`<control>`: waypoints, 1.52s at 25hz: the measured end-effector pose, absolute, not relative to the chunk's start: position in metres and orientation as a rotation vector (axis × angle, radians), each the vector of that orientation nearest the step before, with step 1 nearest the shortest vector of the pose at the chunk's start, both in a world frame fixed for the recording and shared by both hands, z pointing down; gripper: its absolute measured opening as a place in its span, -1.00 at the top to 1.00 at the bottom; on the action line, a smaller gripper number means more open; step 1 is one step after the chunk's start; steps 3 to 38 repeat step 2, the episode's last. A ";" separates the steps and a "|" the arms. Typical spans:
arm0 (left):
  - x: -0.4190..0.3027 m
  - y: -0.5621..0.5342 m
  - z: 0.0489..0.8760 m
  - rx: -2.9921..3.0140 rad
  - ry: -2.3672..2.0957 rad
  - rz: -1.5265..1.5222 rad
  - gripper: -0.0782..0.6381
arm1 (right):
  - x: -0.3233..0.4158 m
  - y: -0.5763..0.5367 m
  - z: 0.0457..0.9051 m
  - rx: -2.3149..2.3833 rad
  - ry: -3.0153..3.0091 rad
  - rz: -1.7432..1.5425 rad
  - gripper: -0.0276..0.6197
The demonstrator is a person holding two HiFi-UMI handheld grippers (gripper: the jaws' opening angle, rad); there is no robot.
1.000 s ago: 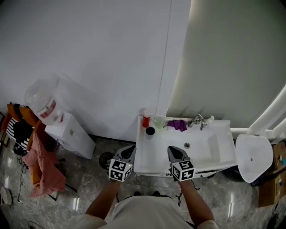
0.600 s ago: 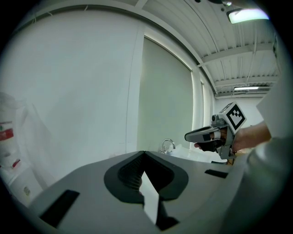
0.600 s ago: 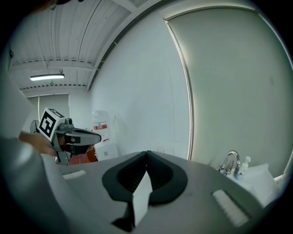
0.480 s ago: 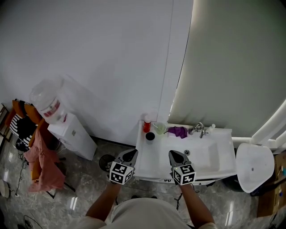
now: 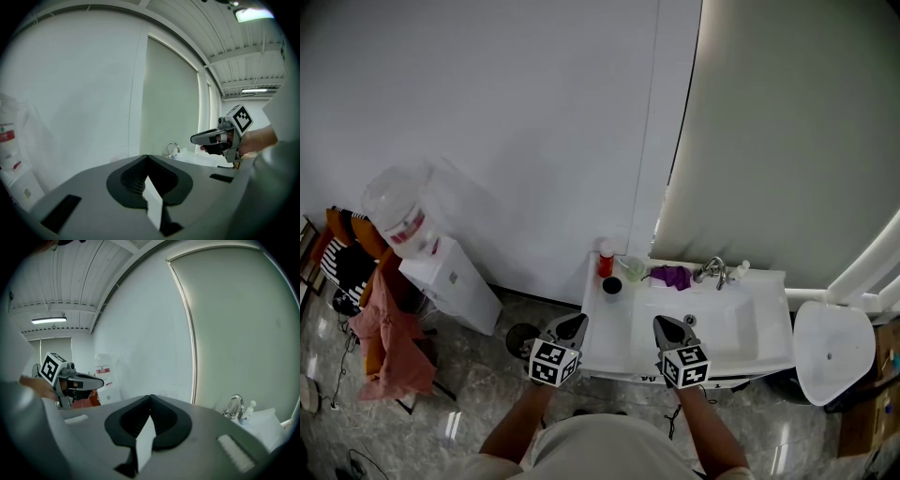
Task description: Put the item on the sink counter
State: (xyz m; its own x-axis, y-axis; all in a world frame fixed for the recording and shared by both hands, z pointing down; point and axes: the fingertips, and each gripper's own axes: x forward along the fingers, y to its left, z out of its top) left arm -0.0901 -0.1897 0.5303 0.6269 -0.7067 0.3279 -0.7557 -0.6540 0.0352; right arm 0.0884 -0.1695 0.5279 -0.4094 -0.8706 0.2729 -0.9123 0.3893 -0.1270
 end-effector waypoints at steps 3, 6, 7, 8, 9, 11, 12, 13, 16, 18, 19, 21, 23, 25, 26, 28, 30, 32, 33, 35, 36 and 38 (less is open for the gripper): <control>-0.090 -0.190 0.530 2.677 -1.213 0.429 0.76 | 0.089 -0.170 0.527 1.607 -2.479 0.384 0.88; -0.090 -0.190 0.530 2.677 -1.213 0.429 0.76 | 0.089 -0.170 0.527 1.607 -2.479 0.384 0.88; -0.090 -0.190 0.530 2.677 -1.213 0.429 0.76 | 0.089 -0.170 0.527 1.607 -2.479 0.384 0.88; -0.090 -0.190 0.530 2.677 -1.213 0.429 0.76 | 0.089 -0.170 0.527 1.607 -2.479 0.384 0.88; -0.090 -0.190 0.530 2.677 -1.213 0.429 0.76 | 0.089 -0.170 0.527 1.607 -2.479 0.384 0.88; -0.090 -0.190 0.530 2.677 -1.213 0.429 0.76 | 0.089 -0.170 0.527 1.607 -2.479 0.384 0.88; -0.090 -0.190 0.530 2.677 -1.213 0.429 0.76 | 0.089 -0.170 0.527 1.607 -2.479 0.384 0.88; -0.090 -0.190 0.530 2.677 -1.213 0.429 0.76 | 0.089 -0.170 0.527 1.607 -2.479 0.384 0.88; -0.090 -0.190 0.530 2.677 -1.213 0.429 0.76 | 0.089 -0.170 0.527 1.607 -2.479 0.384 0.88; -0.090 -0.190 0.530 2.677 -1.213 0.429 0.76 | 0.089 -0.170 0.527 1.607 -2.479 0.384 0.88; -0.090 -0.190 0.530 2.677 -1.213 0.429 0.76 | 0.089 -0.170 0.527 1.607 -2.479 0.384 0.88; -0.090 -0.190 0.530 2.677 -1.213 0.429 0.76 | 0.089 -0.170 0.527 1.607 -2.479 0.384 0.88; -0.090 -0.190 0.530 2.677 -1.213 0.429 0.76 | 0.089 -0.170 0.527 1.607 -2.479 0.384 0.88; -0.090 -0.190 0.530 2.677 -1.213 0.429 0.76 | 0.089 -0.170 0.527 1.607 -2.479 0.384 0.88; -0.090 -0.190 0.530 2.677 -1.213 0.429 0.76 | 0.089 -0.170 0.527 1.607 -2.479 0.384 0.88; -0.090 -0.190 0.530 2.677 -1.213 0.429 0.76 | 0.089 -0.170 0.527 1.607 -2.479 0.384 0.88; -0.090 -0.190 0.530 2.677 -1.213 0.429 0.76 | 0.089 -0.170 0.527 1.607 -2.479 0.384 0.88; -0.090 -0.190 0.530 2.677 -1.213 0.429 0.76 | 0.089 -0.170 0.527 1.607 -2.479 0.384 0.88; -0.090 -0.190 0.530 2.677 -1.213 0.429 0.76 | 0.089 -0.170 0.527 1.607 -2.479 0.384 0.88; -0.090 -0.190 0.530 2.677 -1.213 0.429 0.76 | 0.089 -0.170 0.527 1.607 -2.479 0.384 0.88; -0.090 -0.190 0.530 2.677 -1.213 0.429 0.76 | 0.089 -0.170 0.527 1.607 -2.479 0.384 0.88; -0.090 -0.190 0.530 2.677 -1.213 0.429 0.76 | 0.089 -0.170 0.527 1.607 -2.479 0.384 0.88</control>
